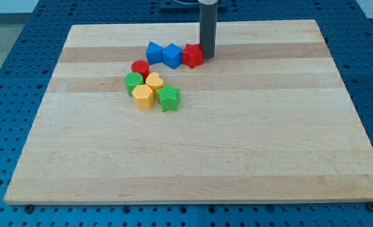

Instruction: Push the red star towards the green star

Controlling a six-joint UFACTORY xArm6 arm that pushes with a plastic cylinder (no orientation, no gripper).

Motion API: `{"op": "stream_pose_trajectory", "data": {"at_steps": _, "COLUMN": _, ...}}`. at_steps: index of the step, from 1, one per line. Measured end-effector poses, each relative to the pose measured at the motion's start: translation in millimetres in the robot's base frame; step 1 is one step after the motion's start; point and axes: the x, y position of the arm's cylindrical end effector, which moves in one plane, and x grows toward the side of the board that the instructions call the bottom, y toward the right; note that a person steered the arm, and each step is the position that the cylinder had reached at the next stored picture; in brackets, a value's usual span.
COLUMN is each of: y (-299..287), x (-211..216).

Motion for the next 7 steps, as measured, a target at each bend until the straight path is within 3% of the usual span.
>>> {"op": "stream_pose_trajectory", "data": {"at_steps": 3, "y": -2.6, "x": -48.0}}
{"op": "stream_pose_trajectory", "data": {"at_steps": 7, "y": -25.0, "x": -3.4}}
